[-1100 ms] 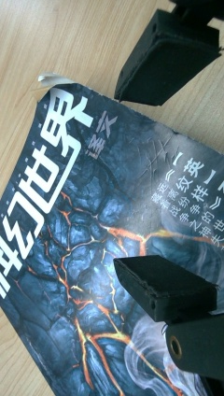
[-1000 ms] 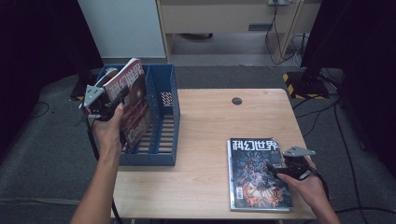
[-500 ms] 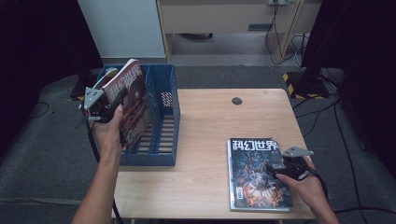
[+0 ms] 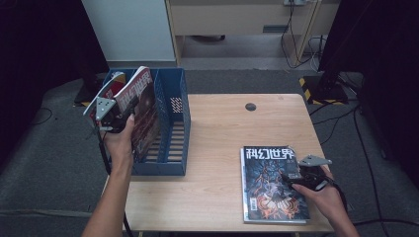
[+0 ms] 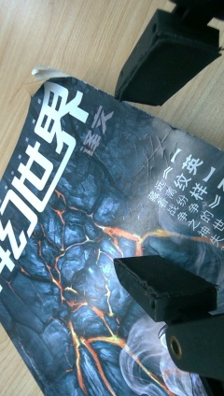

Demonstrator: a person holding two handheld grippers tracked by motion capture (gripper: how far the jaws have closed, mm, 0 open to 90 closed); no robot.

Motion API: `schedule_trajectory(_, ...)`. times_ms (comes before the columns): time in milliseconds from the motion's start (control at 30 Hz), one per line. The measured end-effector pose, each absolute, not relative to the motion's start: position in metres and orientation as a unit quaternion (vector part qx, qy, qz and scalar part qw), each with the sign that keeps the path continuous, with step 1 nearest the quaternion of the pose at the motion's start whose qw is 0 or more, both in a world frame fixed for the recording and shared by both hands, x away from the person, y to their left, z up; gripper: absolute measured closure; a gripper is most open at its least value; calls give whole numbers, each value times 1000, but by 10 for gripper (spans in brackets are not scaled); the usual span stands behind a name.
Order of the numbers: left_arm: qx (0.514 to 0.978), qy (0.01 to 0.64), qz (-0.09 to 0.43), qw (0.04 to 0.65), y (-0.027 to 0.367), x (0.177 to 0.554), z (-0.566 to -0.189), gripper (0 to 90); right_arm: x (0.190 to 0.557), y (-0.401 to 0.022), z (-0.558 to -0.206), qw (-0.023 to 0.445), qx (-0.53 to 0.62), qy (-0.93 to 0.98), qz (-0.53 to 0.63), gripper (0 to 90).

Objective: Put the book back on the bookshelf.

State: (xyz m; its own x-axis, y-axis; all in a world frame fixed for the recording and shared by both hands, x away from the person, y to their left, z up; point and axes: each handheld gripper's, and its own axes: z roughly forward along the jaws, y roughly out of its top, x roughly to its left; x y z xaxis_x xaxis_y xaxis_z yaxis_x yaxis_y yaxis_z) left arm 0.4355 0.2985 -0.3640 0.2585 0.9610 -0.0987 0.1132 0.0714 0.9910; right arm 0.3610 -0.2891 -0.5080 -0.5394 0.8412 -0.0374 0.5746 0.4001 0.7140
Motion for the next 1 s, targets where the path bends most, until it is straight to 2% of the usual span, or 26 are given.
schedule_trajectory(233,557,479,386,557,305,434,-362,836,361,-287,-508,201,432,815,331,162)
schedule_trajectory(767,542,490,379,567,303,435,-387,836,360,-289,-508,202,435,812,333,163)
schedule_trajectory(1000,555,486,372,563,305,434,-399,835,361,-289,-508,202,435,813,332,163)
